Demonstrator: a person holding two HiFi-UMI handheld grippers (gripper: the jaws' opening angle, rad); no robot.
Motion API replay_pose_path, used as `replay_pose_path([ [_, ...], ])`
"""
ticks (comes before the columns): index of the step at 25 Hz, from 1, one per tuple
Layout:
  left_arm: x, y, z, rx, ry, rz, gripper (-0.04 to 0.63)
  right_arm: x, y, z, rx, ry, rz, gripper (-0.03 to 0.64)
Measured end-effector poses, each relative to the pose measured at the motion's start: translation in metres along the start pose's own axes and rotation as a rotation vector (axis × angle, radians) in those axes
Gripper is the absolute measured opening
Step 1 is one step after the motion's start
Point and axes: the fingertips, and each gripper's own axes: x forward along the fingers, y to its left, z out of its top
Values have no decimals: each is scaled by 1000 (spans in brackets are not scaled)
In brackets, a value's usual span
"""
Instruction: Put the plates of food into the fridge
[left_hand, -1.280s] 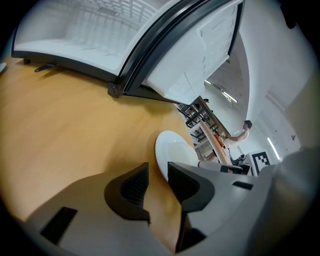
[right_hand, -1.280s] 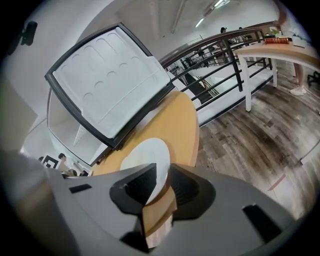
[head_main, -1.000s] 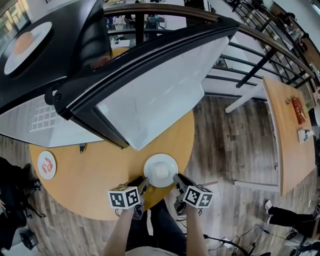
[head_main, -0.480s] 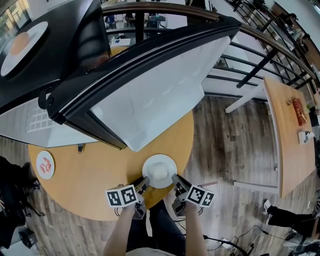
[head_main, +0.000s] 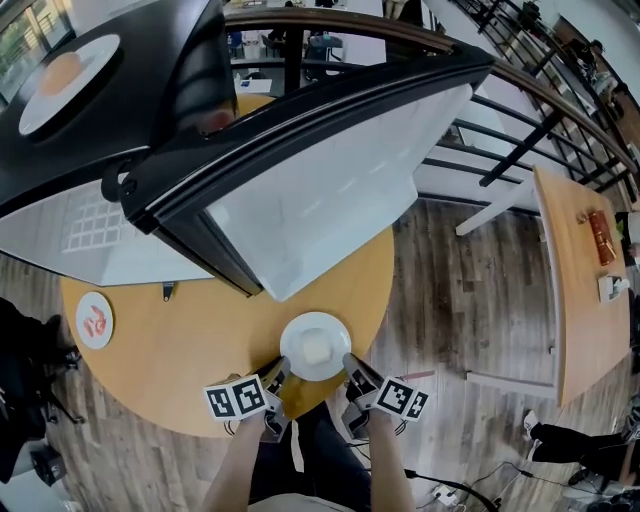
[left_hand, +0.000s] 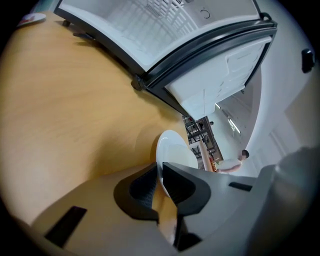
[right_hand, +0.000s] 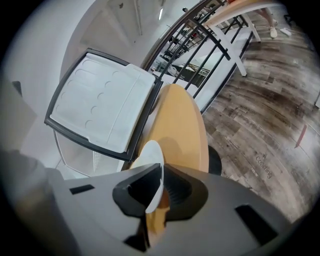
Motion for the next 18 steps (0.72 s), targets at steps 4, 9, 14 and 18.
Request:
replay_pose_path([
  [4,-23,1,8,-19,-38,-3,38,5,17,-11,13,36,31,29],
  [9,-55,7,24,-35,-136,15,37,20,43,-25,-24,122,73,29],
  [14,-93,20,36,-81,-255,53,37,36,77,-45,-73,215,137,29],
  [18,-130,27,45,-115,-371,89,37,51,109,-61,-113,297,205,29],
])
